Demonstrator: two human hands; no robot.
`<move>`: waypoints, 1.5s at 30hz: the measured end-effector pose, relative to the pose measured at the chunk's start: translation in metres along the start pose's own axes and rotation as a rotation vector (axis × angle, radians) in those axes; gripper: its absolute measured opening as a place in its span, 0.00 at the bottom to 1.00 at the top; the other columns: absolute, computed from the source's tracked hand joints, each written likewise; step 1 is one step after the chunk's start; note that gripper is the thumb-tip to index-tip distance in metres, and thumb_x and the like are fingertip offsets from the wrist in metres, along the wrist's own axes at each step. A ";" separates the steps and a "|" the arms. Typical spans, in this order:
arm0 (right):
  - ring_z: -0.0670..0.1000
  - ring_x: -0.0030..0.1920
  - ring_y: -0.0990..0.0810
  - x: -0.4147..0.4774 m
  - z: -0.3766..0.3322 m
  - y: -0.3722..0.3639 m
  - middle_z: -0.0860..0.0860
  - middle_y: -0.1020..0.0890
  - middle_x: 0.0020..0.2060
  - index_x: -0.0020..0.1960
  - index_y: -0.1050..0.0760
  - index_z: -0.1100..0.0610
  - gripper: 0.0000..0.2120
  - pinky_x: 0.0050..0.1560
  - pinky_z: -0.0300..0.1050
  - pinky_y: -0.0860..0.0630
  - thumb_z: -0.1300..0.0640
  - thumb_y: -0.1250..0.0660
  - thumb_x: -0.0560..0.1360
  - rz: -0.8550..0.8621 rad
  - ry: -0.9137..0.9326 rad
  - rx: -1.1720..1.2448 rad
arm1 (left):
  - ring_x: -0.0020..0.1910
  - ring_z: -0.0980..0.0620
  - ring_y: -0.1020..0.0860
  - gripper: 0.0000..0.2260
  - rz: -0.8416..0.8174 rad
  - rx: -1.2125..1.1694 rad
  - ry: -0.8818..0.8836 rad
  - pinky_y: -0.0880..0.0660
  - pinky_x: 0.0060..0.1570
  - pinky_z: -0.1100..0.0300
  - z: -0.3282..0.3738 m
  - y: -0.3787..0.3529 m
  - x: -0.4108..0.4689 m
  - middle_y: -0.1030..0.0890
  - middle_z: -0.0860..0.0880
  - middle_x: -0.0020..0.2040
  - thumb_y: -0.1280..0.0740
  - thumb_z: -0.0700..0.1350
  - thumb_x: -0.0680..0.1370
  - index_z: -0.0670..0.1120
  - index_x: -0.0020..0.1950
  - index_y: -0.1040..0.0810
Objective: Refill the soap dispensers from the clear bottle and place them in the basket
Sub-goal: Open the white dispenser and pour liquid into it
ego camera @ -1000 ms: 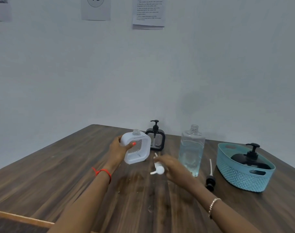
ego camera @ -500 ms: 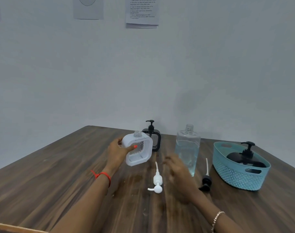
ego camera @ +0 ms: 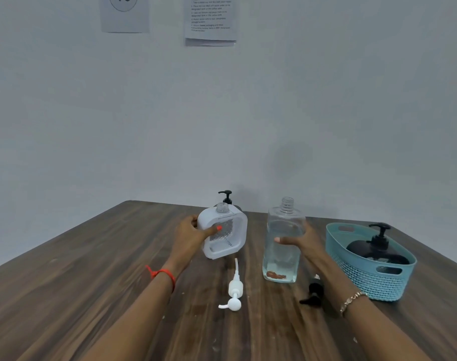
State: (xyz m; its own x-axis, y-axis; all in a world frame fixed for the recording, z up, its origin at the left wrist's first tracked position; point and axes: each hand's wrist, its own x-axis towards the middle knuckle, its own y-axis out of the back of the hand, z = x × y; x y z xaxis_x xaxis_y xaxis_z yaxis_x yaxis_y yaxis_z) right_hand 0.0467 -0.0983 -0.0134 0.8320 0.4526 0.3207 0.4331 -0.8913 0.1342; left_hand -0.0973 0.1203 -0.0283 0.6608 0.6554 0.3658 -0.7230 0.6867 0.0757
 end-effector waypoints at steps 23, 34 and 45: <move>0.57 0.50 0.22 -0.020 -0.049 -0.015 0.54 0.21 0.51 0.64 0.31 0.55 0.34 0.52 0.56 0.24 0.56 0.23 0.59 0.222 0.362 -0.714 | 0.44 0.51 0.19 0.19 -0.017 0.111 -0.099 0.21 0.36 0.57 0.018 -0.018 -0.013 0.17 0.48 0.46 0.22 0.47 0.64 0.45 0.52 0.20; 0.58 0.54 0.24 -0.026 -0.057 -0.011 0.54 0.22 0.54 0.67 0.34 0.53 0.31 0.55 0.52 0.32 0.63 0.34 0.65 0.212 0.386 -0.968 | 0.45 0.52 0.24 0.22 0.112 0.230 -0.248 0.32 0.36 0.78 0.044 -0.033 -0.037 0.22 0.50 0.46 0.24 0.42 0.65 0.40 0.56 0.23; 0.56 0.55 0.26 -0.024 -0.054 -0.010 0.52 0.23 0.57 0.69 0.37 0.51 0.32 0.52 0.49 0.36 0.63 0.35 0.67 0.171 0.397 -1.135 | 0.45 0.48 0.24 0.19 0.129 0.246 -0.294 0.32 0.40 0.65 0.044 -0.043 -0.043 0.19 0.42 0.49 0.25 0.38 0.65 0.36 0.53 0.24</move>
State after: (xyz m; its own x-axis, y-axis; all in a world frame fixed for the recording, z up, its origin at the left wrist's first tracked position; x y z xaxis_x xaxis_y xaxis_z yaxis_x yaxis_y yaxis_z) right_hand 0.0040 -0.1019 0.0287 0.5982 0.4645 0.6530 -0.3875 -0.5456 0.7431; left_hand -0.1036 0.0484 -0.0066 0.5018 0.5885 0.6340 -0.8463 0.4856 0.2191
